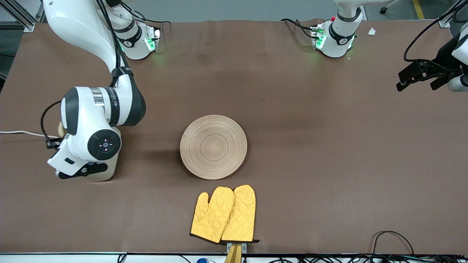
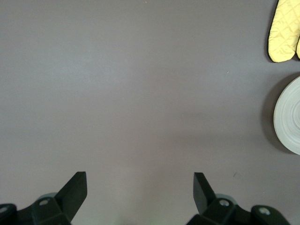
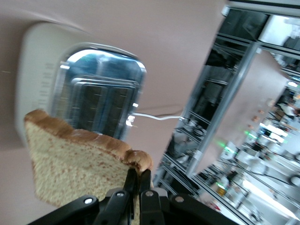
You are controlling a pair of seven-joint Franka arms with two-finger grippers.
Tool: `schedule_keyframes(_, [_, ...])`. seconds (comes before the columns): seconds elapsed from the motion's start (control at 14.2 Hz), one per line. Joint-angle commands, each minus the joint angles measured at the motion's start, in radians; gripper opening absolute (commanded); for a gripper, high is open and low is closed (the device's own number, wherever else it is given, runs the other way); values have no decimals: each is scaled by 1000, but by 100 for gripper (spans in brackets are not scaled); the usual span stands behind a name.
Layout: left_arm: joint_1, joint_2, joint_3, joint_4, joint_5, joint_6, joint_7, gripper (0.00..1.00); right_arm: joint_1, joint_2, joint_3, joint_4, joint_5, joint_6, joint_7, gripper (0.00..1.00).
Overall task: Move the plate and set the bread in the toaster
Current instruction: 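Lift the bread with the right gripper and carry it over the toaster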
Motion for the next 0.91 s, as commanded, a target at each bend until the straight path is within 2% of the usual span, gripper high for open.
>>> schedule_keyframes(0.0, [9, 6, 2, 0, -2, 2, 3, 100, -34, -12, -1, -43, -55, 8, -8, 0])
schedule_keyframes(0.14, [20, 3, 2, 0, -1, -6, 3, 100, -56, -12, -1, -72, -67, 28, 2, 1])
schedule_keyframes(0.42, [20, 7, 2, 11, -1, -15, 5, 100, -65, -3, 0, -153, -88, 100, 174, 0])
schedule_keyframes(0.84, [17, 16, -8, 10, 28, -26, 11, 100, -43, 48, 8, -157, -68, 102, 331, 0])
